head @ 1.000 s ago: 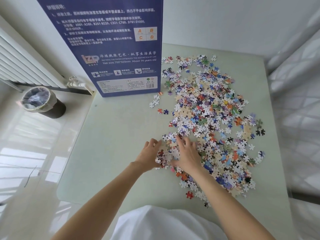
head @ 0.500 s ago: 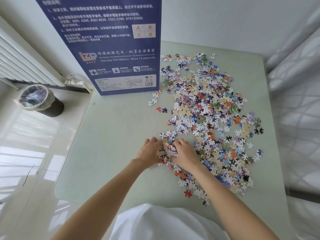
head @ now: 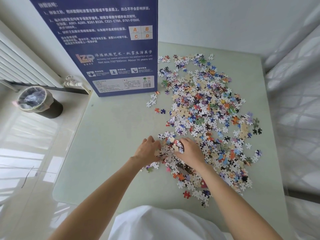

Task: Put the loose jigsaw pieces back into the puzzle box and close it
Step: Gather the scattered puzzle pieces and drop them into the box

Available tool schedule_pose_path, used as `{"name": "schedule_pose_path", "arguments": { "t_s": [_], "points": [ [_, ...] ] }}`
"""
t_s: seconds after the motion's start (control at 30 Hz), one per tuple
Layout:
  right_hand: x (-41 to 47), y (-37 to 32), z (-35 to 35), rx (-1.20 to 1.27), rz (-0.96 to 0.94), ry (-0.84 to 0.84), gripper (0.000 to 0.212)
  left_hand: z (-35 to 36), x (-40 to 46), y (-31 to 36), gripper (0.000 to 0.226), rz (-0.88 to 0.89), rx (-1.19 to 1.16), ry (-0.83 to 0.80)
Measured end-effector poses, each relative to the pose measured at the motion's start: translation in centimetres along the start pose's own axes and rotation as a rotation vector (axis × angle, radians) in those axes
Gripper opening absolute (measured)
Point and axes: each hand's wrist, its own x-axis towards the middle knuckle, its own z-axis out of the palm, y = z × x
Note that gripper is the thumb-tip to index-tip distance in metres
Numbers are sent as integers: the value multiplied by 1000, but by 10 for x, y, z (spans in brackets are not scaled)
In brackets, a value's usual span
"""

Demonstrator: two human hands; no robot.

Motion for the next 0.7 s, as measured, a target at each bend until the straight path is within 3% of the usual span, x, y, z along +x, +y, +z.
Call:
{"name": "schedule_pose_path", "arguments": {
  "t_s": [0.23,0.57,0.7],
  "points": [
    [0,-2,-6,72,-11,116,48,-6,-3,-5,41,-24,-77,24],
    [1,4,-11,69,10,119,48,-11,1,-15,38,-143,-261,69],
    [0,1,-17,58,28,80,46,-19,-1,-15,25,-125,-298,100]
  ]
}}
